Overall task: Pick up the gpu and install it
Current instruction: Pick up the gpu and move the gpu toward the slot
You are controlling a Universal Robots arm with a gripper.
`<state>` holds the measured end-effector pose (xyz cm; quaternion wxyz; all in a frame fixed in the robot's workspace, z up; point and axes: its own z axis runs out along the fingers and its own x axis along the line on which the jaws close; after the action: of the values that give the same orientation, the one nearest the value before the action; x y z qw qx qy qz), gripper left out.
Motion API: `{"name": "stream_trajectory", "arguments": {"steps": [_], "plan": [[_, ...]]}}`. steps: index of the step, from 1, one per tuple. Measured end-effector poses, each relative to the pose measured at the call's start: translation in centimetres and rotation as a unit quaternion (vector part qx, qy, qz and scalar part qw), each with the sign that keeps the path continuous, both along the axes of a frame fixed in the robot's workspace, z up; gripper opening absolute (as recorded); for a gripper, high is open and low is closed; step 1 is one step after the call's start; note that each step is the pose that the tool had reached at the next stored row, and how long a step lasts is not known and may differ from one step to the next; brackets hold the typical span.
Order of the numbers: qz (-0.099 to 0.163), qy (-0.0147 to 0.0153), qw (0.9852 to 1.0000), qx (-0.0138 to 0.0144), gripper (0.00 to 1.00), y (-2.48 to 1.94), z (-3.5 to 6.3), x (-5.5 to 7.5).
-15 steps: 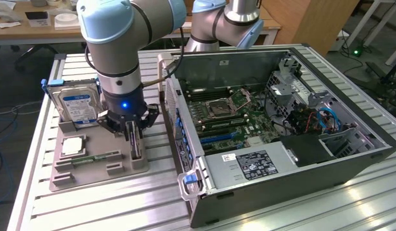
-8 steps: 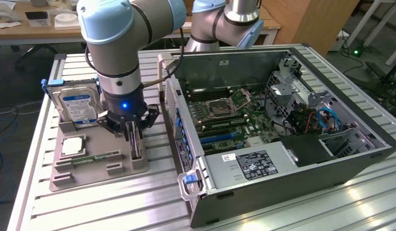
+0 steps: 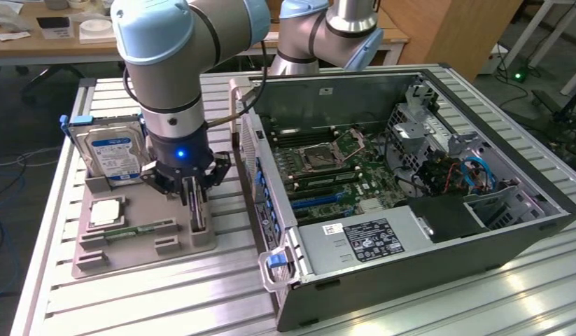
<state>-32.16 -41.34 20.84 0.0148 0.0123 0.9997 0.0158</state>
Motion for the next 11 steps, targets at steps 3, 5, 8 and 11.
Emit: {"name": "stream_trajectory", "arguments": {"steps": [3,5,8,11], "plan": [[0.0,0.0001,1.0,0.0,0.4,0.0,0.0,0.0],[0.0,0.0,1.0,0.0,0.39,0.0,-0.01,0.0],[0.0,0.0,1.0,0.0,0.32,0.0,-0.01,0.0],[0.0,0.0,1.0,-0.0001,0.32,0.0,-0.02,0.0]]}}
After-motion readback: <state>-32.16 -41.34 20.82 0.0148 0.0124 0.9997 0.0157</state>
